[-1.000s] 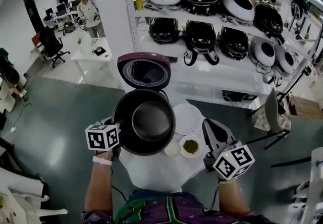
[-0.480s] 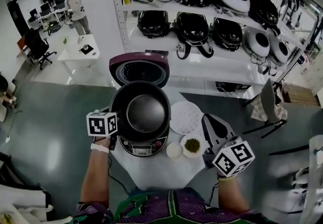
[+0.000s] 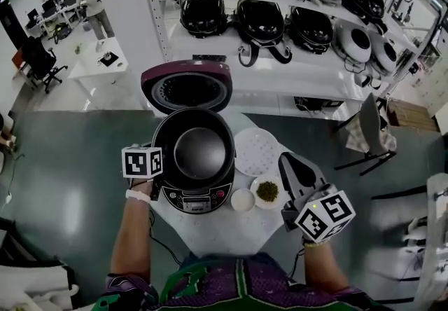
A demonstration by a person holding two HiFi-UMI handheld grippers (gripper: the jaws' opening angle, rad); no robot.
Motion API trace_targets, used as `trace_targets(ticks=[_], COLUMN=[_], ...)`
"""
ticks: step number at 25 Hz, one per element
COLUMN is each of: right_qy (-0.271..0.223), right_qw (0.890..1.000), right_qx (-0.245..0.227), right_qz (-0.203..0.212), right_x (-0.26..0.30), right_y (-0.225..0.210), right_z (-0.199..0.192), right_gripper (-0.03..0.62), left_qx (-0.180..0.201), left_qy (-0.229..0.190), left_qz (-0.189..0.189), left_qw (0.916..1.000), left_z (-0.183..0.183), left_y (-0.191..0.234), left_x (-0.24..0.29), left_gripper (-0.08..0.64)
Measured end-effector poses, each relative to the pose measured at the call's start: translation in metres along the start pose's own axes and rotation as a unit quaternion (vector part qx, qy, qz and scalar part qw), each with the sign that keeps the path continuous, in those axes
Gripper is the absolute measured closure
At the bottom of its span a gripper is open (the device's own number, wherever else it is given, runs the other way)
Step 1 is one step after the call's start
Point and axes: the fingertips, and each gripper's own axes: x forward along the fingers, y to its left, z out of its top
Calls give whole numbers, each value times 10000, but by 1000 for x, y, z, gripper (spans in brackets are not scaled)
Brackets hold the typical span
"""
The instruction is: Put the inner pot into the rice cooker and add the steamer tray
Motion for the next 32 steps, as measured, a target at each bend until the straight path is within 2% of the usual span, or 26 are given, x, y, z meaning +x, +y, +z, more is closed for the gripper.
trace_targets(ticks=[21, 32], right_qy=[340, 459], right_qw=[9994, 9988], right_qx=[-39, 17], right_qz=[-107, -180], right_x=[-8, -14], right_y=[11, 9], right_z=[-27, -34], right_gripper=[584, 585], left_qx=[-232, -227], left_qy=[736, 753], left_qz=[92, 188], left_qw=[9970, 9967], left_z=[-37, -45], left_y=[22, 23], left_x=[53, 67], left_gripper=[531, 518])
